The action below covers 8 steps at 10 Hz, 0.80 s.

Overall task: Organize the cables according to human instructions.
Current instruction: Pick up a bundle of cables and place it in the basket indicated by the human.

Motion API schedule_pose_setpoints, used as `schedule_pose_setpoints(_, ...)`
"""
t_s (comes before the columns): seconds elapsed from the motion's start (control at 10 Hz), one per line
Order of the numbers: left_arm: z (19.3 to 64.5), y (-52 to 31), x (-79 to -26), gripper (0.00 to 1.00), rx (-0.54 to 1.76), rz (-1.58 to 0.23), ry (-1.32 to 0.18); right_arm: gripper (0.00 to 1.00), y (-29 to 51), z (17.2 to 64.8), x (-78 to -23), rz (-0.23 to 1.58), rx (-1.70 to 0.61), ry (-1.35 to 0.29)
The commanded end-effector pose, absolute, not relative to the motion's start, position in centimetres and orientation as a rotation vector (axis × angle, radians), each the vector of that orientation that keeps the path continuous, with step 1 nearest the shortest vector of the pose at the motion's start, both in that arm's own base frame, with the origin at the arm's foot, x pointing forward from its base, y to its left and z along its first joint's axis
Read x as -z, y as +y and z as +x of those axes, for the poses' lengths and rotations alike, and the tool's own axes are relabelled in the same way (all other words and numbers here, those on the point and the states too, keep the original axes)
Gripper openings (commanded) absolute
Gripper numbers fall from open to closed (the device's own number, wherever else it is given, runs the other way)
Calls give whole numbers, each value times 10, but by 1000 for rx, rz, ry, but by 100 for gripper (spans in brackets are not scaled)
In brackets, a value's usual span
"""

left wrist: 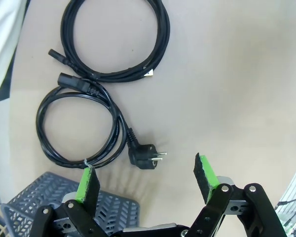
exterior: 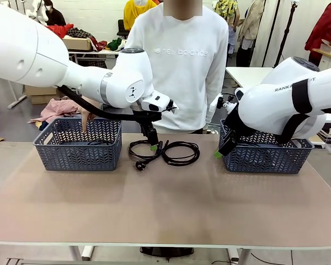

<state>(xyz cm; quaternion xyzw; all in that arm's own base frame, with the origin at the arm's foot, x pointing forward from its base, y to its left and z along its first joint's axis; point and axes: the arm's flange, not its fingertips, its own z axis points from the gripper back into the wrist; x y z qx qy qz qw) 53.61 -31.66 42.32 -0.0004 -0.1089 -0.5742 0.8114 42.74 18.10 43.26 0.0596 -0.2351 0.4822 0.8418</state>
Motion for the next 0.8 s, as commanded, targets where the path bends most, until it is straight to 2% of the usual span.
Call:
schedule_pose_setpoints(0.0, 536, -317, -423, 100, 1227, -1, -233, 100, 181, 428, -434, 116, -1023, -499)
schedule_pose_setpoints(0.7, 584, -327, -380, 100, 1185, -7, -134, 100, 181, 428, -434, 116, -1023, -499)
